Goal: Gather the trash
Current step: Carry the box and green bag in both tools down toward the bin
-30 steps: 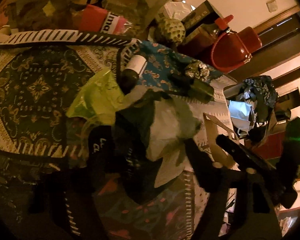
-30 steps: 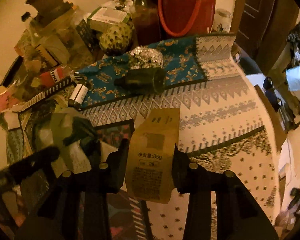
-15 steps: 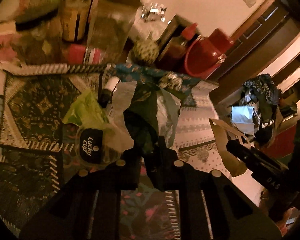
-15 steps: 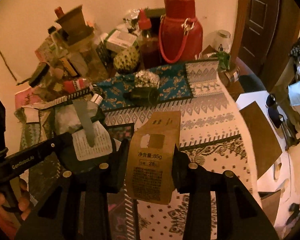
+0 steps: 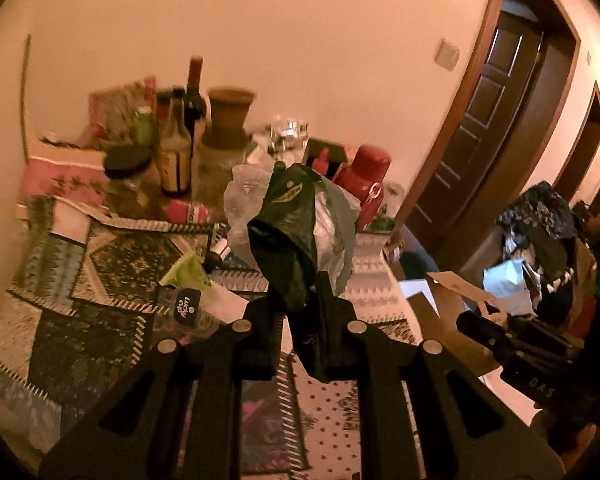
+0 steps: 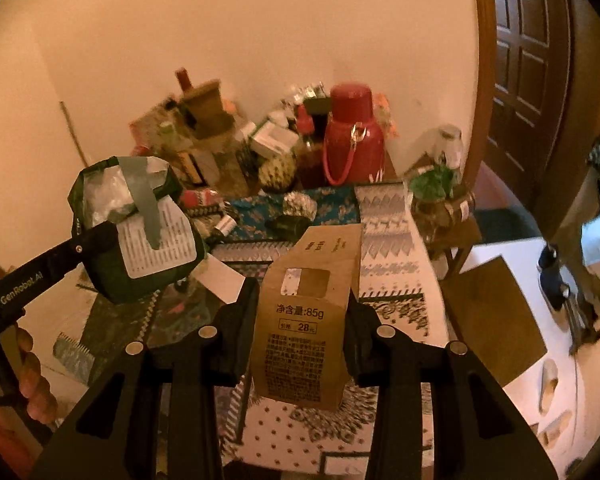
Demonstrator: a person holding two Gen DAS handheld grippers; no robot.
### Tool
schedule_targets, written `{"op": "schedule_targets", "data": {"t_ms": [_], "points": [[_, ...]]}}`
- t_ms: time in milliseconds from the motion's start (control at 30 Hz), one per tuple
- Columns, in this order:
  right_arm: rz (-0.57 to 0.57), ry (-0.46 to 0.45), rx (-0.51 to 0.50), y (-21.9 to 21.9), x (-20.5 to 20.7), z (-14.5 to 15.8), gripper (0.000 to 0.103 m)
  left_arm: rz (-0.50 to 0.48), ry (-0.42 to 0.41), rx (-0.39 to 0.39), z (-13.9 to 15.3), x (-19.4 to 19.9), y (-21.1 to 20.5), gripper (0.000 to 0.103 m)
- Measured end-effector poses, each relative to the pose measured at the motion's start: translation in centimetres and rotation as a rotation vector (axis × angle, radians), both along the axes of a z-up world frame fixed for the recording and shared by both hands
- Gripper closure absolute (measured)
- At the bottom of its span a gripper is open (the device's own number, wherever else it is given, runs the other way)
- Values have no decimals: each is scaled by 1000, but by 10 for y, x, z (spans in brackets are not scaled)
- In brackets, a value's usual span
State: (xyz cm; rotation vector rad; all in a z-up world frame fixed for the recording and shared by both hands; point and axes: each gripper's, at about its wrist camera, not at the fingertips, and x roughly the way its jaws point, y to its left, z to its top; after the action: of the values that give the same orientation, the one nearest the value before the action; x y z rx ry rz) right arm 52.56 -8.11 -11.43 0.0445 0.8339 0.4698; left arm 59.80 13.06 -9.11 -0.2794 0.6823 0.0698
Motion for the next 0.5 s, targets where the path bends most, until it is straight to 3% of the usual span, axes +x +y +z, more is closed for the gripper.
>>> {"op": "schedule_targets", "data": {"t_ms": [267,500], "points": [[78,-129,33,-30,-41,39,69,59,-97,38,39,-78,-51,89],[119,-183,87,-39,-78,63,69,75,-150,69,63,-126,-65,89]]}}
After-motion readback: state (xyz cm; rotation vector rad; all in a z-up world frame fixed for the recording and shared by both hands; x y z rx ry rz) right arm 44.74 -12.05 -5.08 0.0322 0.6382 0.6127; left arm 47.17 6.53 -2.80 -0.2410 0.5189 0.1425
